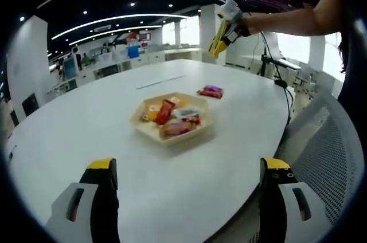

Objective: Place the target food into the container with the food tongs after gripping and lifting it, then release it inside without dropping or visibly crushing the food.

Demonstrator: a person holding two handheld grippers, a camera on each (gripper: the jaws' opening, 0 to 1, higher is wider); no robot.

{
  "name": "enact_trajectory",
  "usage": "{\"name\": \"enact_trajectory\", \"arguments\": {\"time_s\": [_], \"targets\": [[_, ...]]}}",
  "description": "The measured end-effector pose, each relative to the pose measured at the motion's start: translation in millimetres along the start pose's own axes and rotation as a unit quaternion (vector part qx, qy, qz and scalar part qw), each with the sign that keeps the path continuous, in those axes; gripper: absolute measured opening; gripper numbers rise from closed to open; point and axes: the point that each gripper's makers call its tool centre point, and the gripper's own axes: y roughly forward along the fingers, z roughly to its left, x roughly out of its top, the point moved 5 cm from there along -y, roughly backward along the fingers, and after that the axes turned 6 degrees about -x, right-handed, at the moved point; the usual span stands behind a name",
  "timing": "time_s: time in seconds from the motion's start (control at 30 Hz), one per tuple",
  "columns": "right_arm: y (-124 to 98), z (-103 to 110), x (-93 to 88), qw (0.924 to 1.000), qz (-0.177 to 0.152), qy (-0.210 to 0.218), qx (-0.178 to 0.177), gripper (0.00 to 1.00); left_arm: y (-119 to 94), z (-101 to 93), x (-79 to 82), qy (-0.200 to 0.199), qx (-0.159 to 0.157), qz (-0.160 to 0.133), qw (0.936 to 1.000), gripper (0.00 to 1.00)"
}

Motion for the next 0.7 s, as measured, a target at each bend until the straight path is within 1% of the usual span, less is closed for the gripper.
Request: {"name": "enact_trajectory", "arguments": {"time_s": [0.07, 0.17, 0.23, 0.37, 0.5, 0.57, 0.63, 0.7], "targets": [[4, 0, -1.6, 1.0, -0.002, 0.004, -0.002, 0.28, 0, -0.5, 0.1, 0.0, -0.001, 0.001, 1.0, 1.0], [11, 1, -7.2, 1.0, 0.002, 0.005, -0.003, 0.28, 0, -1.3, -0.3, 0.0, -0.001, 0.003, 1.0, 1.0], [16, 2, -10.6, 1.0, 0.003, 0.008, 0.003, 0.28, 0, -1.6, -0.4, 0.0, -0.002, 0.004, 1.0, 1.0], [31, 5, -23.0, 0.9998, 0.01, 0.017, 0.005, 0.28, 1, -1.8, -1.0, 0.001, -0.002, 0.007, 1.0, 1.0], [46, 6, -35.3, 0.9994, 0.015, 0.03, -0.002, 0.29, 1, -0.7, -2.2, -0.001, -0.001, 0.009, 1.0, 1.0], [52, 5, -39.3, 0.9994, 0.016, 0.029, -0.01, 0.29, 1, -1.0, -2.0, -0.002, -0.002, 0.008, 1.0, 1.0], [58, 0, -43.4, 0.9986, 0.018, 0.044, -0.024, 0.29, 2, -0.7, -2.9, -0.001, -0.002, 0.011, 0.9999, 1.0], [62, -2, -46.1, 0.9976, 0.017, 0.063, -0.022, 0.29, 2, -1.1, -3.1, -0.002, -0.003, 0.011, 0.9999, 1.0]]}}
